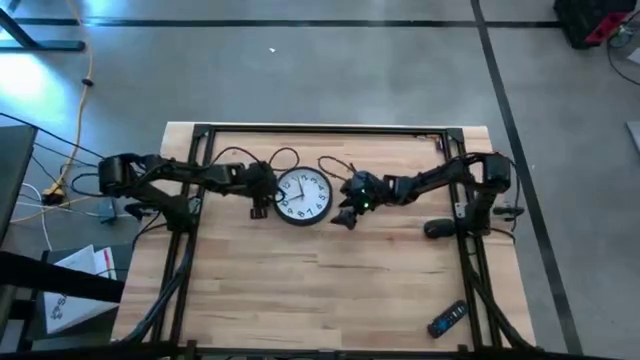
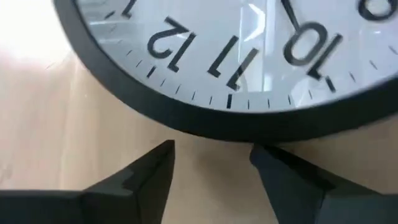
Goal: Insert battery
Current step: Insert the yellow battery into the white-black wall clock
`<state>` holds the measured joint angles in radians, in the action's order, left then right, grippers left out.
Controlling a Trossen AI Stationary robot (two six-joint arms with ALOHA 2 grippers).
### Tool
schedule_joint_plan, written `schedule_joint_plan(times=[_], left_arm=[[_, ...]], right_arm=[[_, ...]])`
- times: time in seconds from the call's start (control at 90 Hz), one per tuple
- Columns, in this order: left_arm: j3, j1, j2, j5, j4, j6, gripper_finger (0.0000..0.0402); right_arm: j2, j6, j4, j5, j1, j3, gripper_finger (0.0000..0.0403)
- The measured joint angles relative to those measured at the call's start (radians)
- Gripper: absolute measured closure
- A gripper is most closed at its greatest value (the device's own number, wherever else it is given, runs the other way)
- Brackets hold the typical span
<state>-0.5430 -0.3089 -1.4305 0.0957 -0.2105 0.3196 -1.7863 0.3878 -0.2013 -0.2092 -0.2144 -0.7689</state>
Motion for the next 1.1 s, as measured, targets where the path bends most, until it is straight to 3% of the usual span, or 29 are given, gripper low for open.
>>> schedule_joint_plan(times=[0.233, 0.5, 0.656, 0.767, 0.933, 1.1], left_arm=[[0.000, 0.024, -0.009, -0.036, 0.015, -0.050, 0.0183], [0.001, 0.024, -0.042, -0.069, 0.049, -0.109, 0.0176], [0.000, 0.025, -0.063, -0.070, 0.065, -0.132, 0.0142], [0.000, 0.027, -0.059, -0.062, 0.070, -0.114, 0.0114], [0.001, 0.045, -0.059, -0.054, 0.077, -0.104, 0.0097], [0.002, 0.047, -0.060, -0.069, 0.089, -0.109, 0.0097]], right_arm=[[0.032, -0.369, 0.136, 0.279, -0.004, 0.002, 0.0027], [-0.048, -0.422, -0.012, 0.199, -0.018, -0.003, 0.0027], [-0.049, -0.494, -0.012, 0.201, -0.018, -0.003, 0.0027], [-0.043, -0.453, 0.020, 0.186, -0.039, -0.005, 0.0027], [-0.012, -0.331, 0.079, 0.001, -0.093, -0.004, 0.0027], [-0.026, -0.547, 0.069, 0.123, -0.037, -0.003, 0.0027]])
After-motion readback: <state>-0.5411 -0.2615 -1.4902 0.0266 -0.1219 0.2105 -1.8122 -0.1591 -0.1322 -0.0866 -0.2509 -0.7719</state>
